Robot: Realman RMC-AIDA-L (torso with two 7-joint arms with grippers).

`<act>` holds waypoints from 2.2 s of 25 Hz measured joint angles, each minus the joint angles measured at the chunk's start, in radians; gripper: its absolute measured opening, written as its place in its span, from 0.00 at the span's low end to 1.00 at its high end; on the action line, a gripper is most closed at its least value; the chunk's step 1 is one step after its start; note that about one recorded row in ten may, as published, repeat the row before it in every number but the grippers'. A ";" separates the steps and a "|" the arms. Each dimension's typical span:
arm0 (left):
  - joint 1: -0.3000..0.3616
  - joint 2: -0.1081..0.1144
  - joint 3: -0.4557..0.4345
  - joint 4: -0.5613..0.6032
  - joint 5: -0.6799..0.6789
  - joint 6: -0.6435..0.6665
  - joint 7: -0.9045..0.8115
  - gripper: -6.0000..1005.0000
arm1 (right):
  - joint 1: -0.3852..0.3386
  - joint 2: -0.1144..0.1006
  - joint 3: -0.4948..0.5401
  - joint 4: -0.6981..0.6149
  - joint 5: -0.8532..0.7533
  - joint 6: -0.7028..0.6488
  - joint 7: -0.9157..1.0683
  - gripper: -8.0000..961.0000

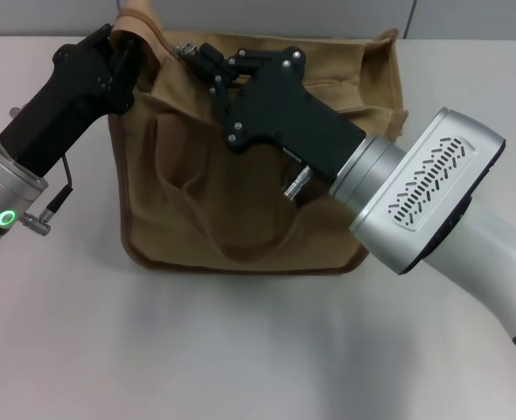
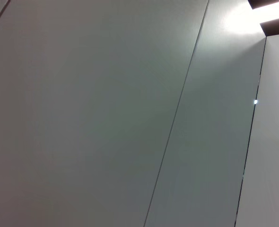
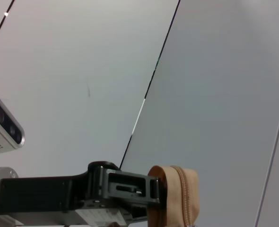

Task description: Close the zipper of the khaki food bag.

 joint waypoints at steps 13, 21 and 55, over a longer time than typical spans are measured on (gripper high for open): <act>0.004 0.000 -0.005 0.000 0.000 0.004 0.002 0.04 | -0.012 0.000 0.028 -0.001 0.010 0.001 0.000 0.01; 0.005 0.001 -0.008 0.002 0.000 0.002 0.003 0.04 | -0.018 0.000 0.041 -0.006 0.011 0.001 0.007 0.01; -0.002 0.003 -0.079 0.016 0.012 0.006 -0.003 0.04 | 0.050 -0.220 0.141 -0.086 -0.307 -0.290 1.091 0.07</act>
